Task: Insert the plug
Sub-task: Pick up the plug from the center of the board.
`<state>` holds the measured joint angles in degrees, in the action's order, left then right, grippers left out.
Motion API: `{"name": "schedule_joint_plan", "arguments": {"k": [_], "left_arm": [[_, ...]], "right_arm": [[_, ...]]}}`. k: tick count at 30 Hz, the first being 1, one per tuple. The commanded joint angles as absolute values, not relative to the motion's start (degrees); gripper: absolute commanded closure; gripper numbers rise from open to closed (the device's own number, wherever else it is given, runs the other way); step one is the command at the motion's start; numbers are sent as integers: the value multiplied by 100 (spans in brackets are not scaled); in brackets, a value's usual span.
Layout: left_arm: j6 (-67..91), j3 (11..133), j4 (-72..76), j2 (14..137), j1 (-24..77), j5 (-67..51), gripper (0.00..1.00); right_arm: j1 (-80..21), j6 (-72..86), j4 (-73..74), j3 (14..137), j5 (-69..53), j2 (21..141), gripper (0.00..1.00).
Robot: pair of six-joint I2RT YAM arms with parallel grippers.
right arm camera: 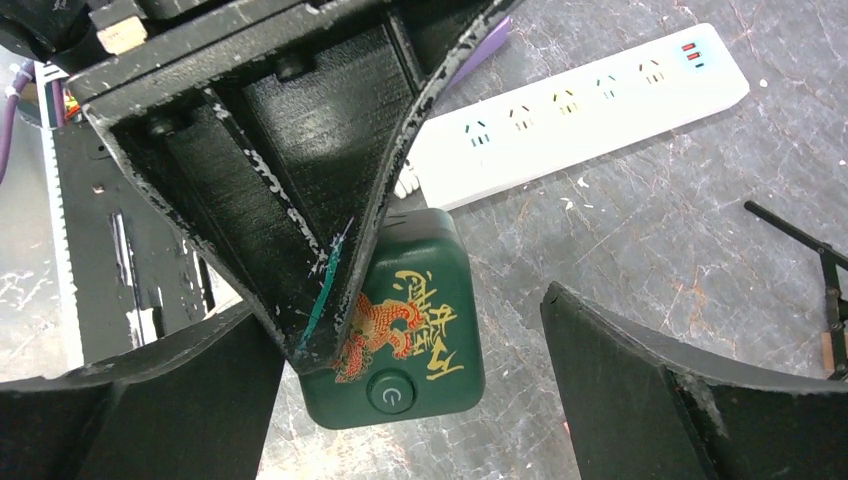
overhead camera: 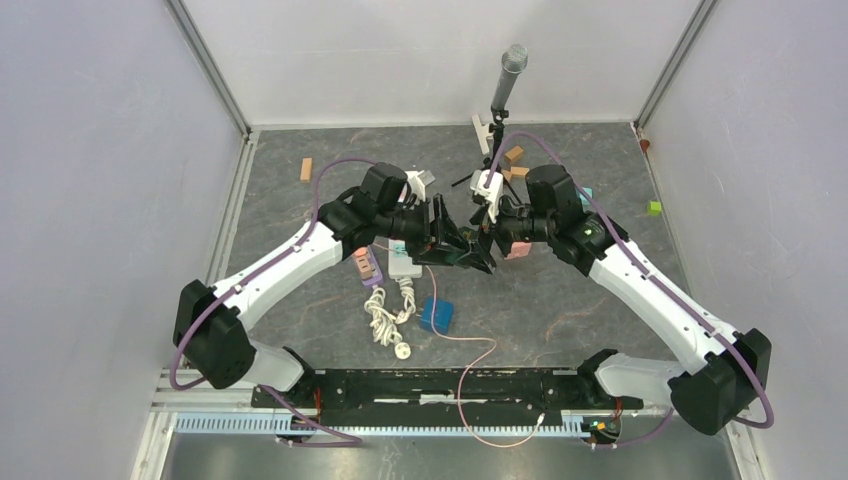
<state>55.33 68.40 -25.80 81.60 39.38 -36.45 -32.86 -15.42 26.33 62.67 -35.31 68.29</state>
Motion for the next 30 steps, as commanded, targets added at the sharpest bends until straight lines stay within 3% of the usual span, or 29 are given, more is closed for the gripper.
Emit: {"name": "schedule_joint_plan", "arguments": {"k": [1, 14, 18, 25, 30], "left_arm": [[5256, 7006, -2549, 7858, 3920, -3656, 98], [5231, 6996, -2435, 7899, 3916, -4074, 98], [5221, 7022, -2435, 7902, 3920, -4098, 98], [5203, 7022, -2435, 7954, 3920, -4136, 98], [5164, 7065, -2450, 8023, 3919, -4188, 98]], "right_arm": [[-3208, -1312, 2426, 6333, -3526, 6793, 4], [-3226, -1741, 1775, 5757, -4236, 6726, 15], [-3222, -1785, 1914, 5872, -4397, 6907, 24], [-3221, -1749, 1701, 5835, -4412, 6782, 23], [-3223, -1654, 1609, 5859, -4423, 6793, 30]]}}
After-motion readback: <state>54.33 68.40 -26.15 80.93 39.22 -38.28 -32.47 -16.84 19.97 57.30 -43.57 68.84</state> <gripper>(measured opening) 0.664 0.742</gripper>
